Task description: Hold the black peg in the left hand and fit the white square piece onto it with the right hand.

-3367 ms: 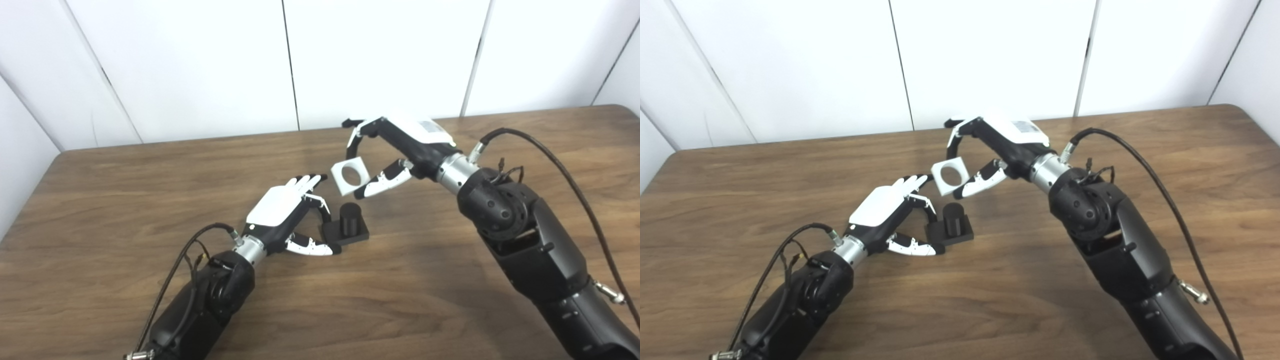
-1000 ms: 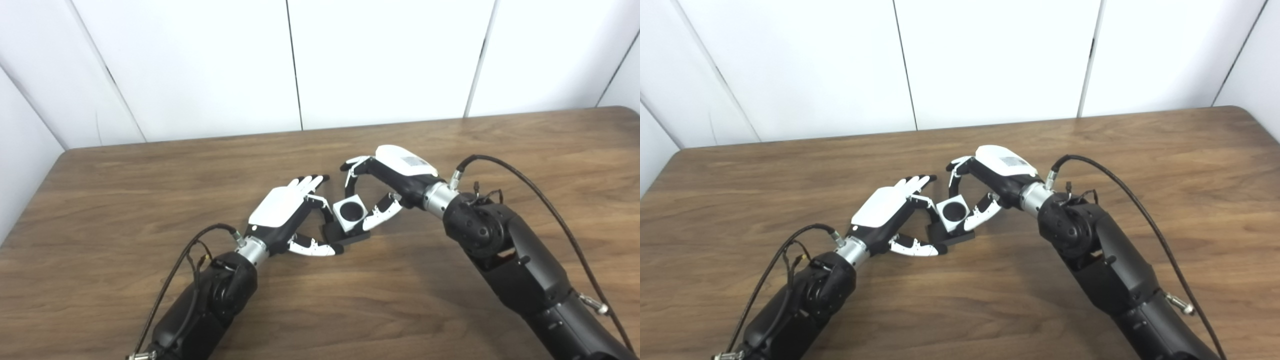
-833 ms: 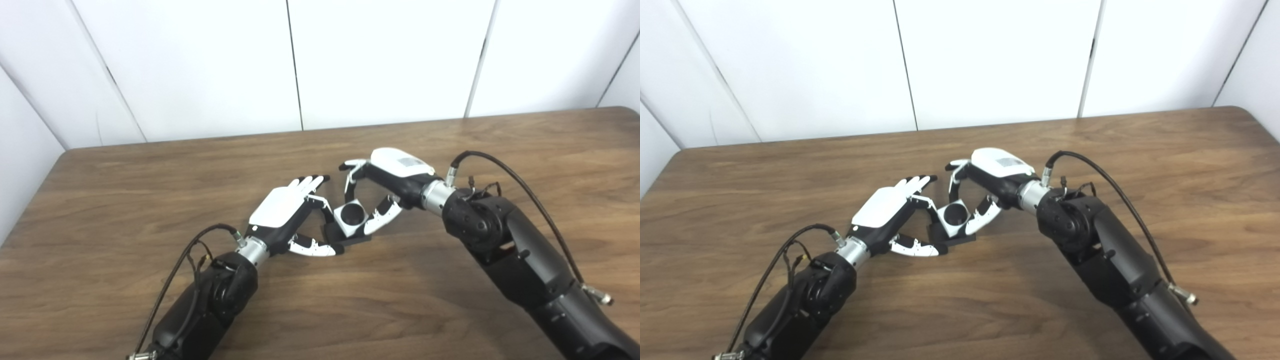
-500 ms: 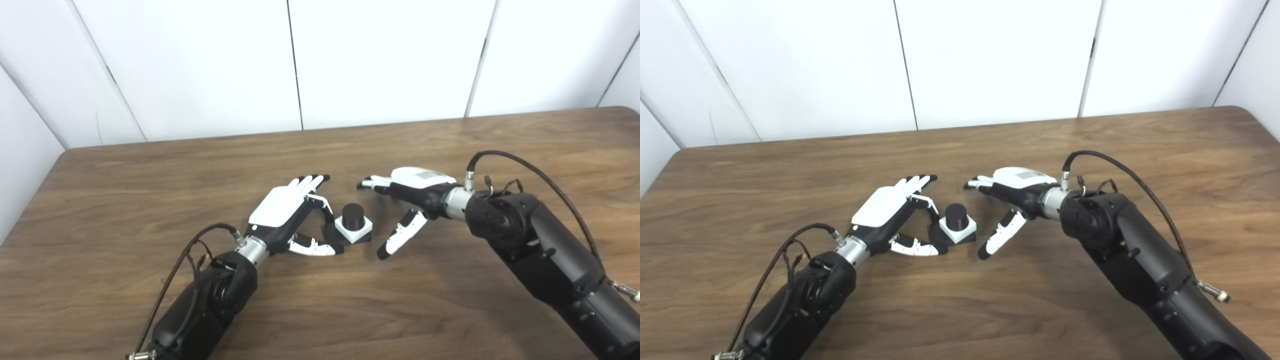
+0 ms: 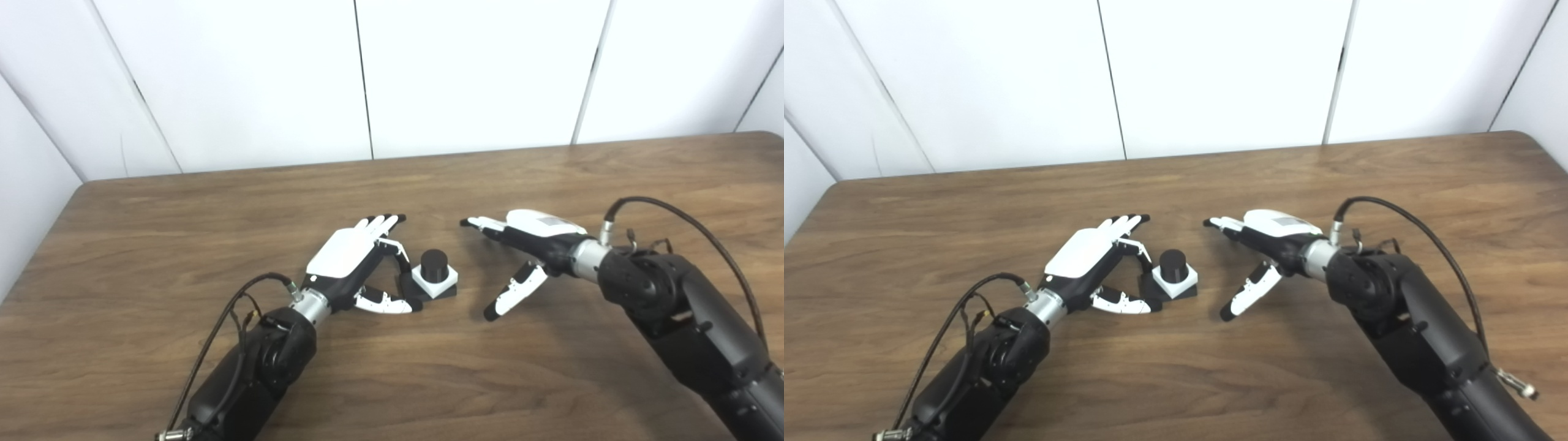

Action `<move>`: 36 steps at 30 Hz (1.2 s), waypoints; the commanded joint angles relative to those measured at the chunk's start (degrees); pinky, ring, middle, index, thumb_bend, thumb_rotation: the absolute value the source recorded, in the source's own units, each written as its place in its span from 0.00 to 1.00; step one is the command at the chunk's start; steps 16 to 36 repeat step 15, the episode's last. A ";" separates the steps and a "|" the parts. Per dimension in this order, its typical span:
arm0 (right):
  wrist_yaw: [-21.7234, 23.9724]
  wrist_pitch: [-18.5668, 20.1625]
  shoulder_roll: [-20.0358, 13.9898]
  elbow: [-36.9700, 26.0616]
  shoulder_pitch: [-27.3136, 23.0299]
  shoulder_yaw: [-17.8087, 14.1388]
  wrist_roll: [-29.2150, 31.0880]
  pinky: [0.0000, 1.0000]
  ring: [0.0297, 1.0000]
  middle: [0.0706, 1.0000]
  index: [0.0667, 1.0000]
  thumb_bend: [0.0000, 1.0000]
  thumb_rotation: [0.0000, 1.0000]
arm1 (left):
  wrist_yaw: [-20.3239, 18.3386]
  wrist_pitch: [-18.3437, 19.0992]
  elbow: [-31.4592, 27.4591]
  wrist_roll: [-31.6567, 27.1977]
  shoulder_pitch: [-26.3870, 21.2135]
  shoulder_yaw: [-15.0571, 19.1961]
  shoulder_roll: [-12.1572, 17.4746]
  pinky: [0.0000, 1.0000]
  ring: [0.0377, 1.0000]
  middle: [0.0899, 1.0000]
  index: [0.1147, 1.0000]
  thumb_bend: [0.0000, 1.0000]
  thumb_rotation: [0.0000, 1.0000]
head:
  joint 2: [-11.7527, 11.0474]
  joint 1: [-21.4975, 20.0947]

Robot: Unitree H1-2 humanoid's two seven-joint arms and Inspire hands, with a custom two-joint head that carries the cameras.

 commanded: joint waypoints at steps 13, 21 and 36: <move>-8.29 -0.54 0.96 -0.96 3.98 -4.89 3.35 0.80 0.92 0.95 0.96 0.98 0.40 | -5.47 3.69 2.30 2.84 1.79 -1.13 2.61 1.00 1.00 1.00 0.60 0.92 0.40 | 0.09 -0.23; -8.52 -0.30 1.11 -1.16 4.30 -4.83 3.35 0.80 0.91 0.95 0.96 0.97 0.40 | -5.91 3.98 1.97 2.94 1.81 -1.20 2.69 1.00 1.00 1.00 0.61 0.92 0.41 | 0.09 -0.23; -8.52 -0.30 1.11 -1.16 4.30 -4.83 3.35 0.80 0.91 0.95 0.96 0.97 0.40 | -5.91 3.98 1.97 2.94 1.81 -1.20 2.69 1.00 1.00 1.00 0.61 0.92 0.41 | 0.09 -0.23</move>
